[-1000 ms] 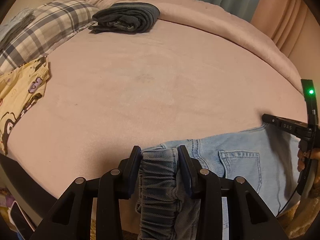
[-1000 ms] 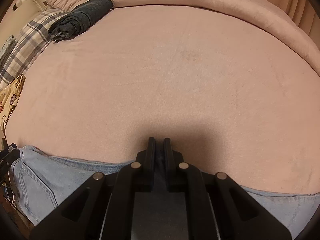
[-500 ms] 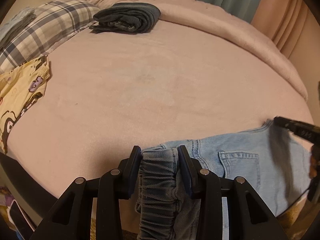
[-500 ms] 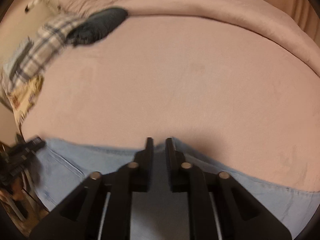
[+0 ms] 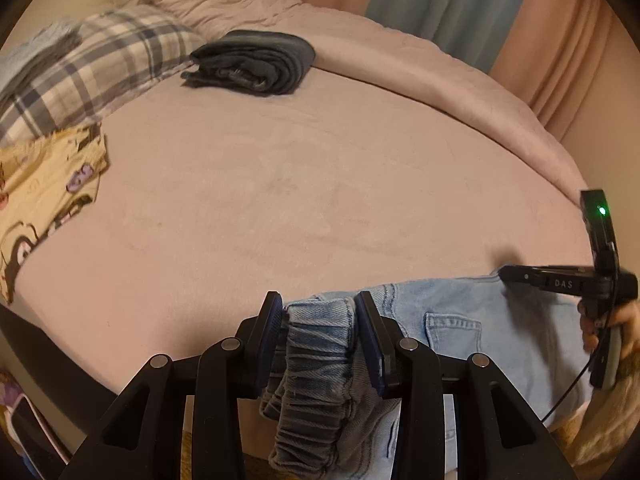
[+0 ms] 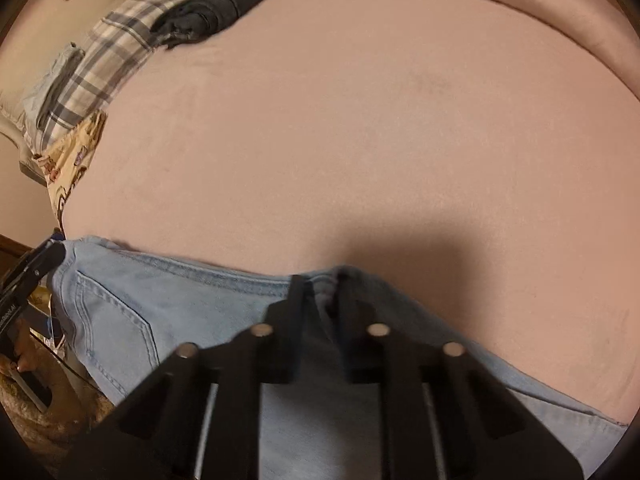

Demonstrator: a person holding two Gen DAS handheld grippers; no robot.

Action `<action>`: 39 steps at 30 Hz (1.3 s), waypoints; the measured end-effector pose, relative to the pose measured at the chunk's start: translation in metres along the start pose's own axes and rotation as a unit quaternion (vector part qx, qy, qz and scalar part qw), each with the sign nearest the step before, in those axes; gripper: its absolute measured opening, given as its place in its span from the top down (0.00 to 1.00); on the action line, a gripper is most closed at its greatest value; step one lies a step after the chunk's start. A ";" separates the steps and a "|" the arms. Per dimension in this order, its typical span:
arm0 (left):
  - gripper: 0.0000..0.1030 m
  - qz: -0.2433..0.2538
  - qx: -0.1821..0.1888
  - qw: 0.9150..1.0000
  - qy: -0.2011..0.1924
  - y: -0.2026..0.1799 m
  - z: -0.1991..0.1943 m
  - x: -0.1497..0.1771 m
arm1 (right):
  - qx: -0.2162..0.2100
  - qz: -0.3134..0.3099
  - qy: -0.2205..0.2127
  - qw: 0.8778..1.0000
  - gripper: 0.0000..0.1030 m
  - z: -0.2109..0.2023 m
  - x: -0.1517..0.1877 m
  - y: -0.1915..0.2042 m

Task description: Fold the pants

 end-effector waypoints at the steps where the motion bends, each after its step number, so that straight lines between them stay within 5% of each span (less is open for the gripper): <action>1: 0.61 -0.003 0.001 1.000 0.000 0.002 0.000 -0.001 | 0.003 0.004 -0.007 1.000 0.90 -0.003 0.000 0.000; 5: 0.61 -0.002 -0.003 1.000 -0.004 0.002 -0.002 -0.003 | 0.003 0.026 -0.048 0.999 0.91 -0.019 -0.011 0.001; 11: 0.63 0.044 -0.066 0.997 0.008 0.000 0.019 0.010 | 0.039 0.029 -0.051 0.998 0.92 -0.002 -0.014 -0.006; 21: 0.63 0.049 -0.091 0.995 0.005 0.000 0.028 0.015 | 0.163 -0.043 -0.050 0.984 0.91 0.023 -0.012 -0.002; 28: 0.63 0.017 -0.059 0.998 -0.004 0.005 -0.002 0.005 | 0.172 -0.039 -0.058 0.983 0.88 0.014 -0.015 -0.008; 32: 0.62 0.003 -0.045 0.998 -0.045 0.001 -0.036 -0.006 | 0.125 0.002 -0.084 0.989 0.84 -0.002 -0.019 -0.002; 35: 0.62 0.005 -0.007 1.000 -0.026 -0.014 -0.036 -0.002 | 0.122 -0.002 -0.104 0.987 0.65 -0.023 -0.016 -0.001; 39: 0.62 0.020 -0.006 1.000 0.014 -0.025 -0.012 0.015 | 0.140 -0.006 -0.112 0.984 0.61 -0.038 -0.010 -0.004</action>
Point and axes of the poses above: each gripper's, at about its wrist camera, not at the fingertips, and z roughly the way its jaws point, y to its left, x to its underside, the point moved 6 cm from there along z, roughly the way its jaws point, and after that the axes turned 7 degrees about -x, right-handed, at the moved point
